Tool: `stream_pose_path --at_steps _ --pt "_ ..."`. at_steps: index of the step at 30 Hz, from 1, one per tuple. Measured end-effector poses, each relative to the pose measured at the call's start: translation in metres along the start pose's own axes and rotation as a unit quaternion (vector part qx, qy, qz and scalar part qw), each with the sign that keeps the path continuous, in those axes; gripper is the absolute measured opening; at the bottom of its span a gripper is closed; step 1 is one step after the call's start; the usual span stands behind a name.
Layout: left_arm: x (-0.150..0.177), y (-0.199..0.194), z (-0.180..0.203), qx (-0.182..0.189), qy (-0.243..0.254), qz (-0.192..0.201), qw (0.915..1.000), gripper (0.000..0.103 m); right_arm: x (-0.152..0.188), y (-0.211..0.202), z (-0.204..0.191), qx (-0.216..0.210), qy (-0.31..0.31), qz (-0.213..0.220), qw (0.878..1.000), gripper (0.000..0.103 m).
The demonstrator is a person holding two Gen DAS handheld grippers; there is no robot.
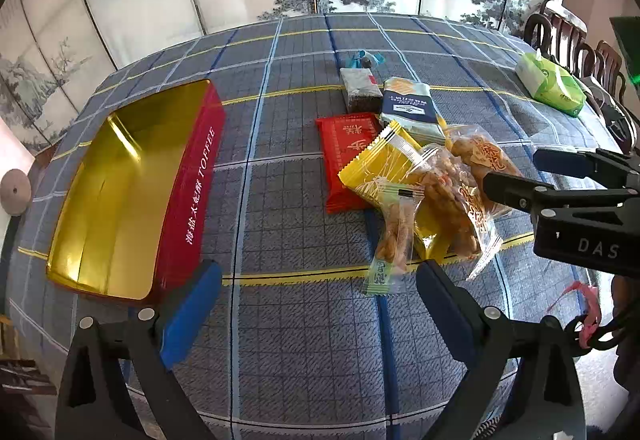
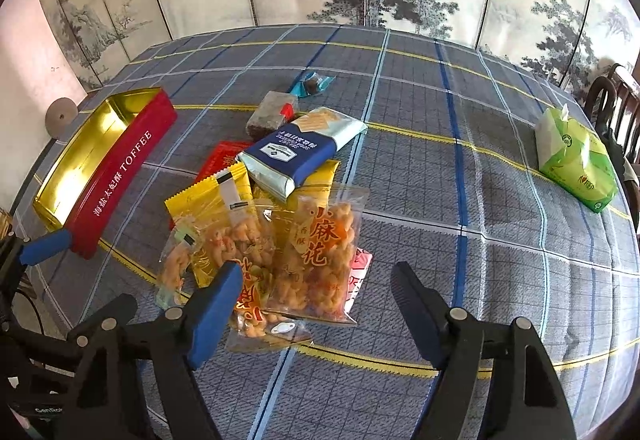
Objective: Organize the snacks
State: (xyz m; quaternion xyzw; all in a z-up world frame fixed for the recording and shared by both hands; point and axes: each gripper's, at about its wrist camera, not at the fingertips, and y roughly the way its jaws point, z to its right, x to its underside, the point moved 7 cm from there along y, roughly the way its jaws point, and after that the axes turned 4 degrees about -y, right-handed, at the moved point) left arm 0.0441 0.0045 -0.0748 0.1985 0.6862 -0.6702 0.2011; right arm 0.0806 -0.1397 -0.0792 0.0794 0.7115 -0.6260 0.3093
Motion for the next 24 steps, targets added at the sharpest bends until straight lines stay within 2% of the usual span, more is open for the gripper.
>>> stream_pose_path --at_steps 5,10,21,24 --pt "0.000 0.003 0.000 0.001 -0.002 -0.003 1.0000 0.089 0.000 0.006 0.002 -0.008 0.001 -0.010 1.000 0.068" --pt "-0.001 0.008 0.001 0.008 -0.003 -0.007 0.9999 0.086 0.000 0.013 0.004 -0.012 0.005 -0.016 1.000 0.063" --pt "-0.003 0.021 0.008 0.026 -0.002 -0.018 0.9995 0.082 -0.010 0.026 0.010 -0.016 0.012 -0.021 1.000 0.062" --pt "-0.004 0.024 0.009 0.030 -0.003 -0.021 0.9993 0.082 -0.012 0.029 0.011 -0.023 0.015 -0.023 0.999 0.056"
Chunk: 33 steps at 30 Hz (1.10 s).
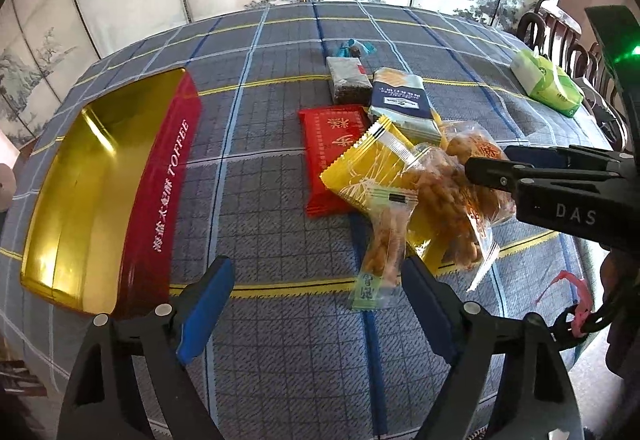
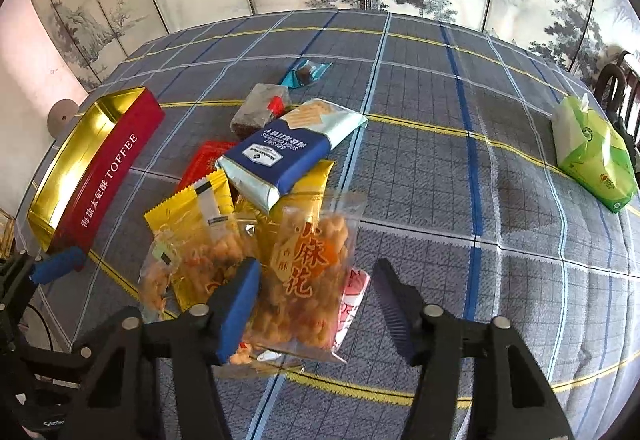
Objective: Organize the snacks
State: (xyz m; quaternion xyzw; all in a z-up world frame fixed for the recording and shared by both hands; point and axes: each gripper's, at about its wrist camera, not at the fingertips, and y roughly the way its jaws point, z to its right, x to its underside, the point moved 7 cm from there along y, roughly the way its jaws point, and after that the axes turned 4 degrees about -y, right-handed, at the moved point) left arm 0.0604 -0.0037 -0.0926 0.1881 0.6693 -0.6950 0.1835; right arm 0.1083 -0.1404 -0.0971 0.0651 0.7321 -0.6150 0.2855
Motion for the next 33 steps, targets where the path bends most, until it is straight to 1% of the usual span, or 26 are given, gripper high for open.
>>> stream_pose_path --at_steps 3,5,6,9,15,17,19,21,25,29,30,32,33 --pt "-0.002 0.005 0.002 0.004 0.001 -0.004 1.0000 0.078 -0.001 0.001 0.001 -0.003 0.003 -0.001 1.000 0.055" --pt "-0.002 0.007 0.004 0.009 0.000 -0.007 0.9999 0.076 0.001 0.001 0.001 -0.003 0.002 -0.004 1.000 0.049" --pt "-0.002 0.008 0.005 0.013 0.000 -0.008 0.9999 0.076 0.002 0.002 0.002 -0.002 0.002 -0.009 1.000 0.048" --pt "-0.002 0.012 0.007 0.018 0.002 -0.009 0.9998 0.074 0.004 0.003 0.002 -0.003 0.001 -0.009 1.000 0.048" --pt "-0.003 0.019 0.010 0.028 0.005 -0.017 0.9995 0.062 0.002 0.006 0.000 0.006 -0.007 -0.009 1.000 0.048" --pt "-0.002 0.021 0.010 0.032 0.005 -0.020 0.9993 0.060 0.001 0.006 -0.001 0.013 -0.016 -0.007 1.000 0.043" --pt "-0.001 0.023 0.009 0.035 0.003 -0.023 0.9991 0.059 0.001 0.005 -0.001 0.013 -0.016 -0.006 1.000 0.042" --pt "0.000 0.026 0.009 0.037 0.003 -0.028 0.9989 0.057 0.001 0.005 -0.001 0.013 -0.016 -0.006 1.000 0.042" --pt "0.003 0.030 0.008 0.048 -0.006 -0.041 0.9980 0.049 0.001 0.005 -0.001 0.015 -0.018 -0.009 1.000 0.042" --pt "0.005 0.028 0.002 0.051 -0.015 -0.038 0.9979 0.047 0.001 0.005 -0.002 0.017 -0.020 -0.009 1.000 0.041" --pt "0.005 0.028 0.000 0.050 -0.018 -0.038 0.9979 0.045 0.001 0.005 -0.001 0.017 -0.018 -0.008 1.000 0.041" --pt "0.004 0.028 -0.002 0.048 -0.019 -0.038 0.9979 0.036 0.001 0.005 -0.001 0.016 -0.016 -0.008 1.000 0.041" --pt "0.005 0.028 -0.003 0.050 -0.020 -0.040 0.9978 0.034 0.001 0.005 -0.001 0.014 -0.015 -0.008 1.000 0.041"
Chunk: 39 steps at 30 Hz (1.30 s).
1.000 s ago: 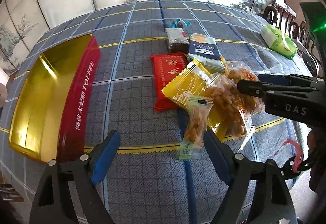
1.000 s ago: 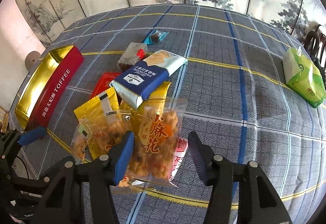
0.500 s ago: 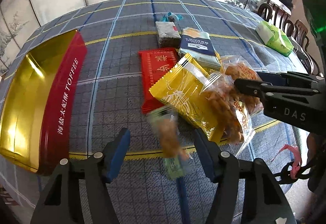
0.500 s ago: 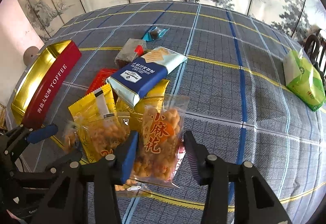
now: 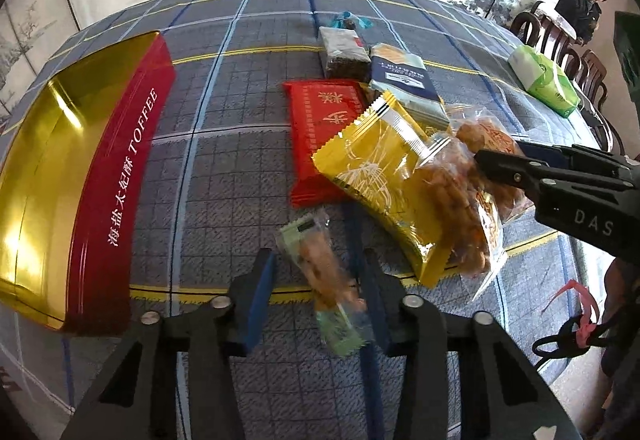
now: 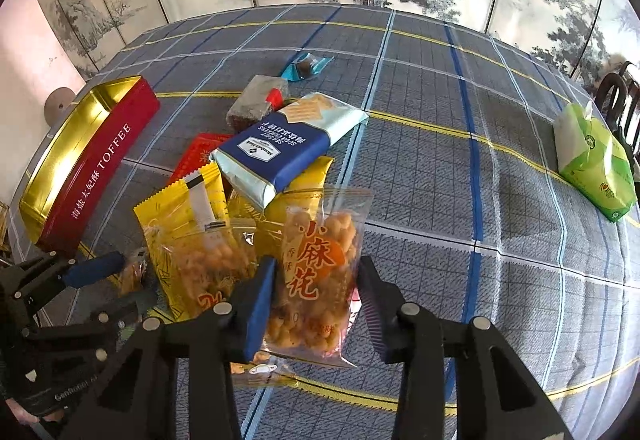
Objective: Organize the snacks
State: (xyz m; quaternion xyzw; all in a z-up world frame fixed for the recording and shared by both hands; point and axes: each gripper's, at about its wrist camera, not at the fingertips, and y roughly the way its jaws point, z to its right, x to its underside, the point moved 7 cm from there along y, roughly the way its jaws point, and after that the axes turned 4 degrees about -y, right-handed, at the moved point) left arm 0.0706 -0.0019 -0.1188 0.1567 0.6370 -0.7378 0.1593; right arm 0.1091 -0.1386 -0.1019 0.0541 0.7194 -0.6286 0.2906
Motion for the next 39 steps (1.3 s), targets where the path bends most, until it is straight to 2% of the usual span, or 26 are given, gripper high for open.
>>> stream_pose_path --at_steps 4,15,24,32,39 --pt "0.001 -0.001 -0.001 0.002 0.002 -0.002 1.0000 0.019 0.001 -0.001 0.001 -0.005 0.001 0.000 1.000 0.041" --pt "-0.003 -0.020 0.004 -0.003 0.024 0.022 0.9995 0.017 0.001 -0.001 0.001 -0.005 0.001 0.001 1.000 0.041" --pt "-0.007 -0.042 -0.007 0.001 0.019 0.041 0.9990 0.017 0.000 0.000 0.000 0.002 0.003 -0.002 1.000 0.039" --pt "-0.016 -0.065 -0.031 -0.003 0.011 0.058 0.9982 0.017 -0.001 0.002 -0.002 0.016 0.001 -0.007 1.000 0.039" --pt "-0.029 -0.081 -0.074 -0.037 0.002 0.079 0.9962 0.017 -0.002 0.002 -0.003 0.026 0.007 -0.008 1.000 0.038"
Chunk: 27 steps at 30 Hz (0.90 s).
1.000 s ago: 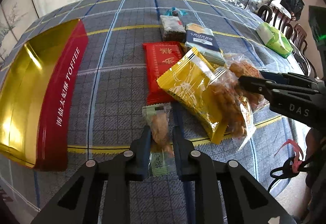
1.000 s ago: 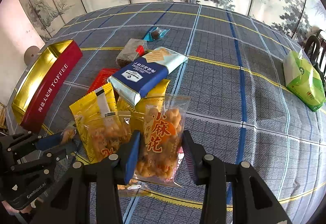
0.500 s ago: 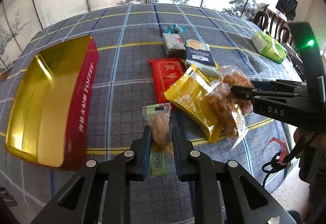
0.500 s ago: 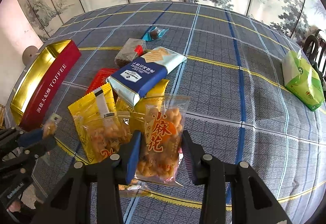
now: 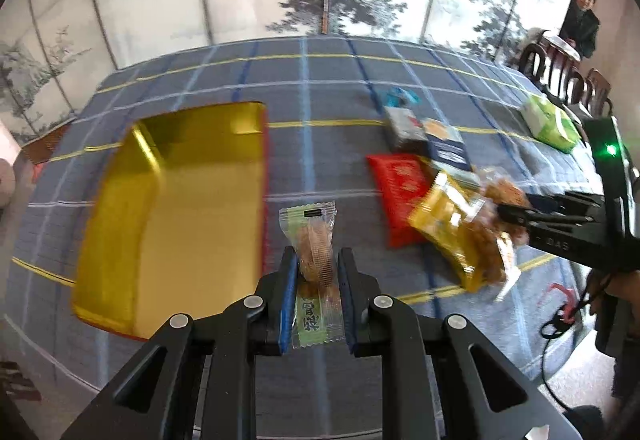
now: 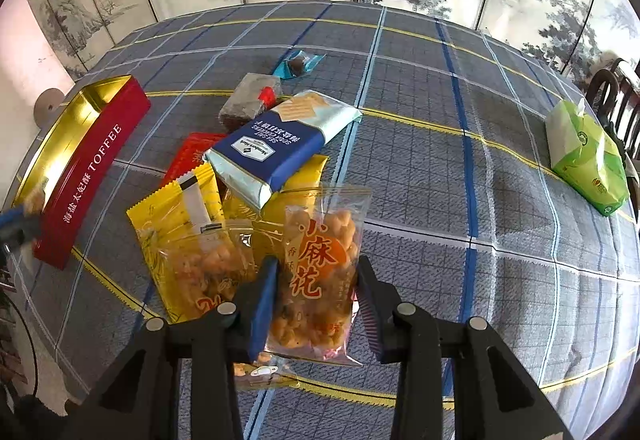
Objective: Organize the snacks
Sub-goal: 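Carry the small packet into the gold tin and open the left tool while the right tool lifts its bag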
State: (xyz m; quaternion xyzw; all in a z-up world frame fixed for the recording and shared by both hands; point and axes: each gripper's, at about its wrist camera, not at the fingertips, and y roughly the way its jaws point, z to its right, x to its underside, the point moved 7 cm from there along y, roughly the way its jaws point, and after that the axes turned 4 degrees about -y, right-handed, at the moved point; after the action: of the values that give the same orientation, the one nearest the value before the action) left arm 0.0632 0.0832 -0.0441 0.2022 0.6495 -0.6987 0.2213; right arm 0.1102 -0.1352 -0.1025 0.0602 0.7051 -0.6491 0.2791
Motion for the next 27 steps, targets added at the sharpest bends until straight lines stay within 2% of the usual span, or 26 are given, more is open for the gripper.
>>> stream_pose_path --at_steps 7,14,27 --pt "-0.011 0.004 -0.058 -0.040 -0.025 0.005 0.9989 0.017 -0.001 0.000 -0.002 0.014 0.007 0.000 1.000 0.038" --pt "-0.007 0.021 -0.102 -0.070 -0.027 -0.014 0.9971 0.017 -0.003 -0.003 0.002 0.030 0.020 0.001 0.999 0.038" --pt "0.007 0.043 -0.129 -0.080 -0.023 -0.041 0.9957 0.017 -0.021 -0.026 -0.009 0.043 0.020 0.026 0.999 0.038"
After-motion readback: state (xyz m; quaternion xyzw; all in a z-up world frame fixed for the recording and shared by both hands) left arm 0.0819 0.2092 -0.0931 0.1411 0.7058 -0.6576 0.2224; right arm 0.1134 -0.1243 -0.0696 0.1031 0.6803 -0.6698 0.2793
